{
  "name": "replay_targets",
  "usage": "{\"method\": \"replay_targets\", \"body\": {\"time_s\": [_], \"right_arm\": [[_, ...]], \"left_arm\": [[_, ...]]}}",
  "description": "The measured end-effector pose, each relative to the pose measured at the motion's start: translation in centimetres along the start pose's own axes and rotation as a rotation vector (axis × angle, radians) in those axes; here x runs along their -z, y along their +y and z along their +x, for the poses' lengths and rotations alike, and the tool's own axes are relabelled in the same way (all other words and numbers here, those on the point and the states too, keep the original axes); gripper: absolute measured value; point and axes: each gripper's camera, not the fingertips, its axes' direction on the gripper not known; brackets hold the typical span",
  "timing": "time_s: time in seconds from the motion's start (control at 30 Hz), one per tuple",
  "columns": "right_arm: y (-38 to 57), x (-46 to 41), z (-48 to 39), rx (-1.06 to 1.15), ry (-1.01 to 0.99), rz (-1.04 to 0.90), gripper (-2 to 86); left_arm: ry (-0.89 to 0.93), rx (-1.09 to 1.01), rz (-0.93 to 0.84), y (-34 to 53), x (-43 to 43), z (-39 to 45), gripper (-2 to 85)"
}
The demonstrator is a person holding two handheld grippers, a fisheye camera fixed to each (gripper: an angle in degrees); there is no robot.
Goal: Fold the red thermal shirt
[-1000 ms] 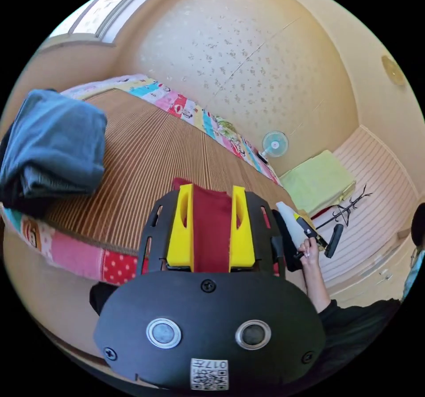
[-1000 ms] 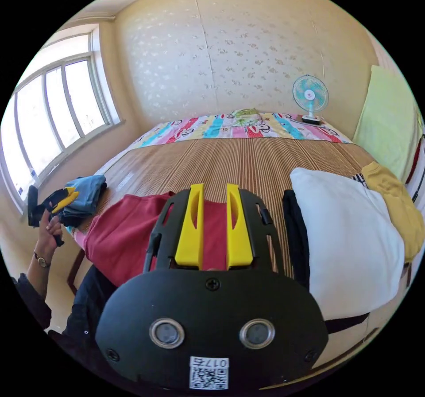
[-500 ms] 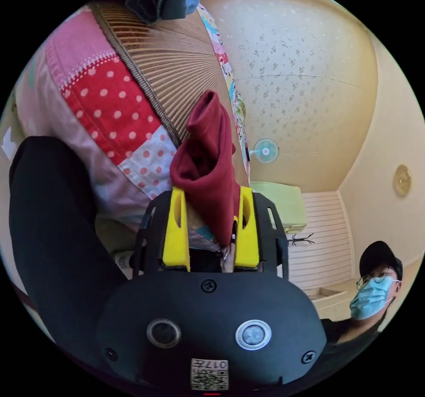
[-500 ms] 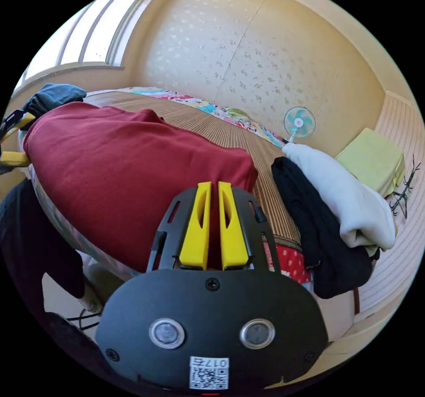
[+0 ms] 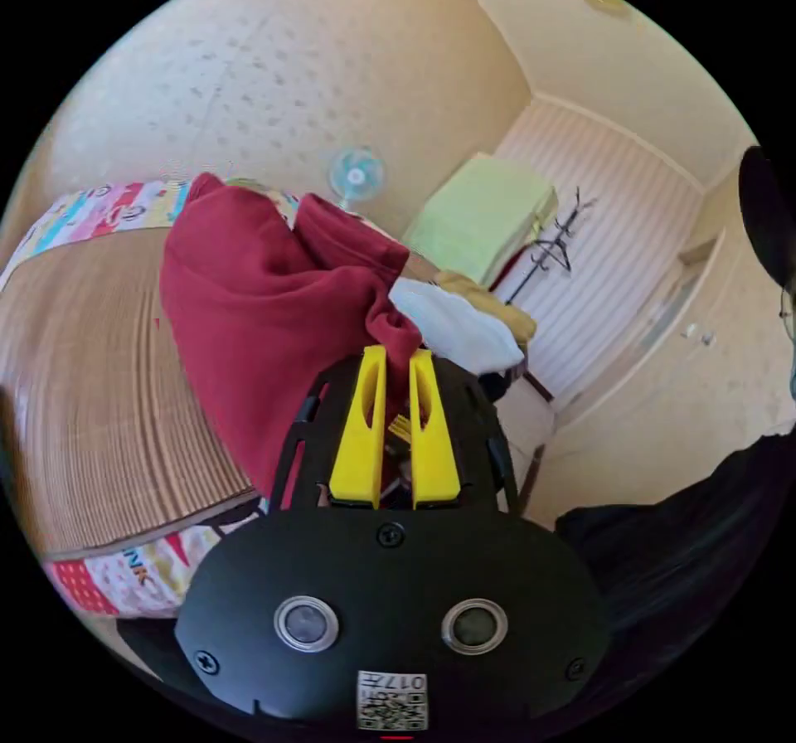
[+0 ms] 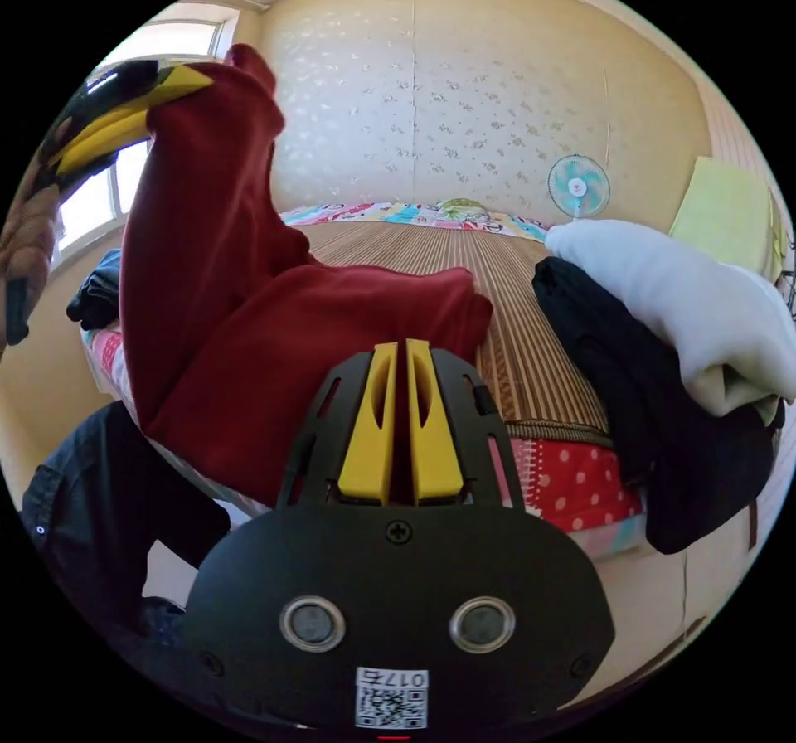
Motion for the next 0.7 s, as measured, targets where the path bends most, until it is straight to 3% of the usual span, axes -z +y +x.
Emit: {"method": "replay_targets", "body": {"time_s": [0.1, 0.23, 0.47, 0.6, 0.7], "right_arm": [[-1.7, -0.2, 2.2, 0.016, -0.038, -0.057, 2.1], [-3.6, 2.2, 6.4, 0.026, -0.011, -0.224, 1.9], [-1.0, 8.6, 16.4, -0.185, 0.105, -0.281, 4.7], [-1.0, 11.8, 24.3, -0.486, -0.245, -0.074, 10.4], [-0.2, 11.5, 29.7, -0.737, -0.513, -0.034, 14.0]], "left_arm": [[0.049, -0.08, -0.086, 1.4, -3.3, 2.3, 5.9], [0.042, -0.049, -0.014, 3.7, -1.0, 1.1, 6.0], [-0.041, 0.488, 0.048, 7.9, 4.0, -10.3, 18.1], [0.029, 0.666, -0.161, 9.8, 0.5, -13.9, 23.1], [0.094, 0.715, -0.114, 10.6, 0.9, -14.9, 22.3]]}}
